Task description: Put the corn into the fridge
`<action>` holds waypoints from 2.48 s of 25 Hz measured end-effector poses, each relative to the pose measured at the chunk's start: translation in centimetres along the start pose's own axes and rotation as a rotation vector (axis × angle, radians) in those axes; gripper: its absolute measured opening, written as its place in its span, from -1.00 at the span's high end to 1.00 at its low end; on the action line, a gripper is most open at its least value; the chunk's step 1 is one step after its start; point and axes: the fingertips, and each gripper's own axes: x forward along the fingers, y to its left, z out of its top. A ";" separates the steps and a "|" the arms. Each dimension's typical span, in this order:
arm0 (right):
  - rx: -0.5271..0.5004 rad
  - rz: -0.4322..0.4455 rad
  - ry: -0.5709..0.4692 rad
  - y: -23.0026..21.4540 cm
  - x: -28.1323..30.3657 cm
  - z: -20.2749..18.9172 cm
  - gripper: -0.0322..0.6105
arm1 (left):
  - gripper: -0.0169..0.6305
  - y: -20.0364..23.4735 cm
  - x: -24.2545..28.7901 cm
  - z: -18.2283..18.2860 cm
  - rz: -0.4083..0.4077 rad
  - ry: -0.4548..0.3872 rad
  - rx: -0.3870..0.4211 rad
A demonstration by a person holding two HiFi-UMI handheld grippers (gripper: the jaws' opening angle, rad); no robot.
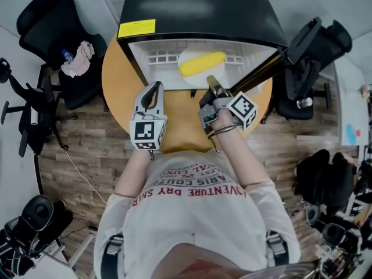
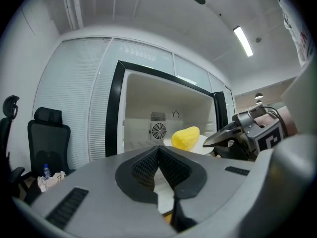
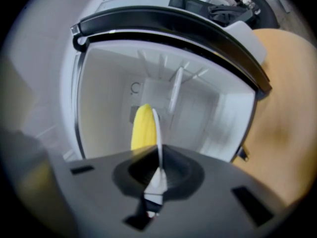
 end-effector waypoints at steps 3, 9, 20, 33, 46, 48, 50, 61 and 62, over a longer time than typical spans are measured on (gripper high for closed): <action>0.017 -0.010 -0.004 -0.1 1.3 0.3 0.79 | 0.86 0.3 0.7 -0.3 0.012 0.009 -0.002; 0.080 -0.022 -0.013 -0.3 3.2 0.5 0.79 | 0.86 0.7 1.5 -0.9 0.026 0.024 -0.003; 0.170 -0.033 -0.057 0.0 5.1 1.2 0.74 | 0.86 1.6 1.7 -1.8 0.040 0.046 -0.011; 0.123 -0.036 -0.049 0.4 6.0 1.4 0.74 | 0.86 2.4 1.2 -1.8 0.059 0.049 -0.003; 0.022 0.070 -0.059 1.7 2.7 1.2 0.32 | 0.86 0.7 0.1 -1.3 0.042 0.039 0.004; -0.018 0.100 -0.064 2.1 1.5 0.9 0.33 | 0.86 0.4 -0.1 -1.3 0.039 0.038 0.006; -0.061 0.121 -0.058 2.4 0.2 0.4 0.50 | 0.86 -0.1 -0.4 -1.4 0.032 0.039 0.005; -0.386 0.156 0.004 1.8 -3.8 -1.7 0.81 | 0.86 -2.8 -0.9 -1.5 -0.019 0.041 -0.003; -0.463 0.177 0.010 2.1 -4.0 -1.9 0.81 | 0.86 -2.9 -1.0 -1.5 -0.023 0.041 -0.003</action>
